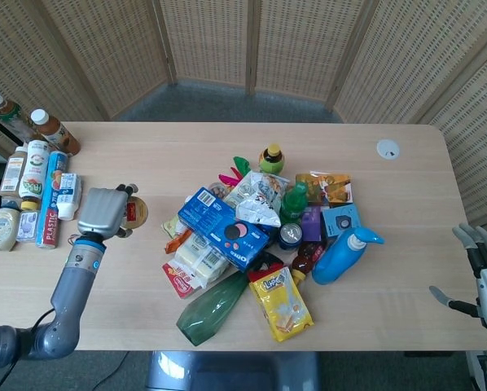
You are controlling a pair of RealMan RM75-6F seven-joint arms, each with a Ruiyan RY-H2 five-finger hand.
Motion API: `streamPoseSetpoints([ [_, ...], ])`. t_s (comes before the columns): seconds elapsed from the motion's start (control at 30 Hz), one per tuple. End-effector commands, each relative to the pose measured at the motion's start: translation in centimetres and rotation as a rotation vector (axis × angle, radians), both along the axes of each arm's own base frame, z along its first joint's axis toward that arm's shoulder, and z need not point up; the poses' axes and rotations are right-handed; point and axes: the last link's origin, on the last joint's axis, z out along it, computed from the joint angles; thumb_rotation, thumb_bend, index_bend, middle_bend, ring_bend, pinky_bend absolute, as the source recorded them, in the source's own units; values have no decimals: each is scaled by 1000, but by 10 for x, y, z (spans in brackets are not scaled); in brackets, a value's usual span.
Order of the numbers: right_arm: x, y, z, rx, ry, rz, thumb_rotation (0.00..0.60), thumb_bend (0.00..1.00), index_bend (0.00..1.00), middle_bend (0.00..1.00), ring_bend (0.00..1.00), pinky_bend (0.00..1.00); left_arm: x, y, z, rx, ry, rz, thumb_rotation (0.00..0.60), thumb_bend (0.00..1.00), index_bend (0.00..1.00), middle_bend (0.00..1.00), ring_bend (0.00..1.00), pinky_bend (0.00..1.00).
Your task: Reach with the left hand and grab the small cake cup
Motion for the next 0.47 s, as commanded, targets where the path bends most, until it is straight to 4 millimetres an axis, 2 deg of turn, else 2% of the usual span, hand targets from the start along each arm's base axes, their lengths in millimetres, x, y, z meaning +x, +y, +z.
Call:
streamPoseSetpoints([
  [0.03, 0, 0, 0, -1, 0, -1, 600, 0, 0, 0, 0, 0, 9, -1, 10, 21, -2, -23, 600, 0, 282, 562, 596, 628],
  [0.47, 0, 0, 1, 0, -5, 1, 600, 0, 0, 0, 0, 0, 36, -9, 29, 36, -33, -49, 600, 0, 282, 556, 588, 620],
])
